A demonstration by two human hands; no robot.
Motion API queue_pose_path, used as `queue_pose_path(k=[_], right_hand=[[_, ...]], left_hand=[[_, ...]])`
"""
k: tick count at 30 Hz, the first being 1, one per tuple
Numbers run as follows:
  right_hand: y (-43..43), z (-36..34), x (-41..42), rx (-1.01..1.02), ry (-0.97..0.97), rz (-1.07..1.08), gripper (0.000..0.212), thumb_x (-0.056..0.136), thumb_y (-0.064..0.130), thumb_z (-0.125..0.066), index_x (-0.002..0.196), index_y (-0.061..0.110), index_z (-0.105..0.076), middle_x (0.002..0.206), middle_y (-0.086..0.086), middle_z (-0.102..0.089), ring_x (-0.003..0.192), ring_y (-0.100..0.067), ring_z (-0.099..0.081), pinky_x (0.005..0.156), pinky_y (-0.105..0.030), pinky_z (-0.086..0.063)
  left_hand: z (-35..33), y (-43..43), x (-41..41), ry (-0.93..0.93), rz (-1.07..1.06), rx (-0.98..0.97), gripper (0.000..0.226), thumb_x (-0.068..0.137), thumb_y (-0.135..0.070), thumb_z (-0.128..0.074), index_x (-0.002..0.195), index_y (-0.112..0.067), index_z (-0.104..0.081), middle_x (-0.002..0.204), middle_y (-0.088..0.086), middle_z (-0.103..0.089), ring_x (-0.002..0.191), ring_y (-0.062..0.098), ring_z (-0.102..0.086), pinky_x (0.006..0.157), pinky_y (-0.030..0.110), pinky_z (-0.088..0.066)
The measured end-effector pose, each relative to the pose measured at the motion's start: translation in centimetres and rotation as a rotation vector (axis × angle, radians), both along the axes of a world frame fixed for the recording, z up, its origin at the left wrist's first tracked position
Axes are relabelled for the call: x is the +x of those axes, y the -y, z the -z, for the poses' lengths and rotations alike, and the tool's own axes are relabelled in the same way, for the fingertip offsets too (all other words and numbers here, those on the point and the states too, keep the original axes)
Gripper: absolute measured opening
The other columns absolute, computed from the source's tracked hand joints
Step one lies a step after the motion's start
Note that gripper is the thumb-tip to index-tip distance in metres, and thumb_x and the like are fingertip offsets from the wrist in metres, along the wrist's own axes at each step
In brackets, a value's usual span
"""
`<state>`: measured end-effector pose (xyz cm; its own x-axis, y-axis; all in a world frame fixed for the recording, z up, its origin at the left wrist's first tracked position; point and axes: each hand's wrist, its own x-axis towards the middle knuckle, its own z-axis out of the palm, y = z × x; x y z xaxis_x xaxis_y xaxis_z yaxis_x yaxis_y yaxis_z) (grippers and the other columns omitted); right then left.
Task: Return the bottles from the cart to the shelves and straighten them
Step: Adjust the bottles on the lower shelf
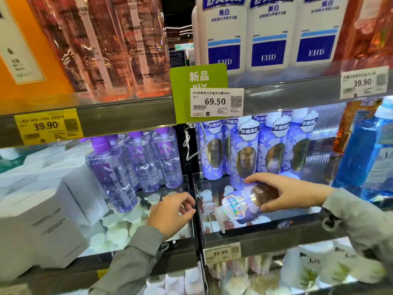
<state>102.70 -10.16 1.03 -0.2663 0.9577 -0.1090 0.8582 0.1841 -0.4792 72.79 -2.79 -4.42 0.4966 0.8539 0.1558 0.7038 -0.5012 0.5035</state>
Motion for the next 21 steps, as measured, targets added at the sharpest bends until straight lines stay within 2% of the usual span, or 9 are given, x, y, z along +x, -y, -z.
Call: queue_pose_path(k=[3,5,6,10,13,17,19,21], right_hand=[[-1.1,0.5,-0.3,0.040,0.406,-0.044,0.083,0.074,0.027,-0.076,0.144,0.025,-0.030,0.136,0.005,-0.043,0.123,-0.013,-0.041,0.101,-0.021,-0.032],[-1.7,0.7,-0.9,0.094,0.626,-0.066,0.087,0.070,0.033,-0.076,0.143,0.026,-0.029,0.134,0.005,-0.043,0.121,-0.017,-0.041,0.096,-0.027,-0.033],[-1.9,0.5,-1.2,0.096,0.673,-0.076,0.086,0.068,0.034,-0.076,0.140,0.026,-0.032,0.130,0.006,-0.044,0.118,-0.018,-0.042,0.091,-0.028,-0.033],[-1.7,0.1,-2.4,0.061,0.596,-0.053,0.073,0.060,0.025,-0.078,0.119,0.021,-0.035,0.088,0.012,-0.048,0.084,-0.017,-0.047,0.067,-0.030,-0.035],[-1.7,0.6,-2.7,0.118,0.565,-0.030,0.072,0.057,0.034,-0.077,0.113,0.024,-0.033,0.093,0.007,-0.055,0.086,-0.022,-0.056,0.064,-0.031,-0.038],[-1.8,1.1,-3.6,0.206,0.454,-0.023,0.067,0.052,0.039,-0.076,0.096,0.034,-0.027,0.074,0.015,-0.043,0.073,-0.016,-0.048,0.054,-0.029,-0.030],[-1.8,1.1,-4.1,0.228,0.337,0.005,0.068,0.048,0.038,-0.077,0.093,0.035,-0.027,0.072,0.015,-0.046,0.068,-0.014,-0.050,0.053,-0.029,-0.034],[-1.9,0.7,-4.6,0.221,0.119,0.054,0.064,0.047,0.031,-0.077,0.092,0.031,-0.032,0.073,0.011,-0.053,0.063,-0.010,-0.053,0.053,-0.029,-0.042]], left_hand=[[-0.1,0.3,0.5,-0.025,0.017,-0.023,0.008,0.087,-0.031,-0.062,0.094,-0.033,-0.059,0.087,-0.017,-0.062,0.079,-0.002,-0.061,0.078,0.028,-0.051],[-0.1,0.3,0.3,-0.029,0.015,-0.028,0.007,0.086,-0.032,-0.062,0.092,-0.035,-0.058,0.086,-0.018,-0.062,0.078,-0.003,-0.060,0.078,0.030,-0.052],[0.0,0.4,0.1,-0.030,0.007,-0.024,0.007,0.086,-0.033,-0.061,0.090,-0.037,-0.058,0.085,-0.019,-0.062,0.078,-0.004,-0.060,0.078,0.031,-0.052],[-0.2,0.8,-1.4,-0.008,-0.045,-0.016,0.014,0.085,-0.033,-0.062,0.082,-0.043,-0.053,0.083,-0.021,-0.062,0.076,-0.004,-0.060,0.075,0.028,-0.052],[-0.3,1.1,-2.8,0.014,-0.078,-0.023,0.014,0.085,-0.033,-0.062,0.082,-0.043,-0.053,0.084,-0.019,-0.062,0.077,-0.002,-0.061,0.075,0.028,-0.052],[-0.3,1.2,-4.0,0.023,-0.106,-0.038,0.014,0.084,-0.035,-0.063,0.081,-0.044,-0.052,0.084,-0.018,-0.064,0.076,-0.001,-0.061,0.077,0.032,-0.052],[-0.5,1.1,-4.2,0.028,-0.106,-0.035,0.015,0.083,-0.035,-0.063,0.079,-0.045,-0.052,0.084,-0.019,-0.064,0.076,-0.002,-0.061,0.078,0.033,-0.052],[-0.8,1.0,-4.2,0.017,-0.102,-0.025,0.016,0.085,-0.035,-0.062,0.080,-0.045,-0.051,0.085,-0.019,-0.063,0.076,-0.003,-0.060,0.078,0.032,-0.052]])
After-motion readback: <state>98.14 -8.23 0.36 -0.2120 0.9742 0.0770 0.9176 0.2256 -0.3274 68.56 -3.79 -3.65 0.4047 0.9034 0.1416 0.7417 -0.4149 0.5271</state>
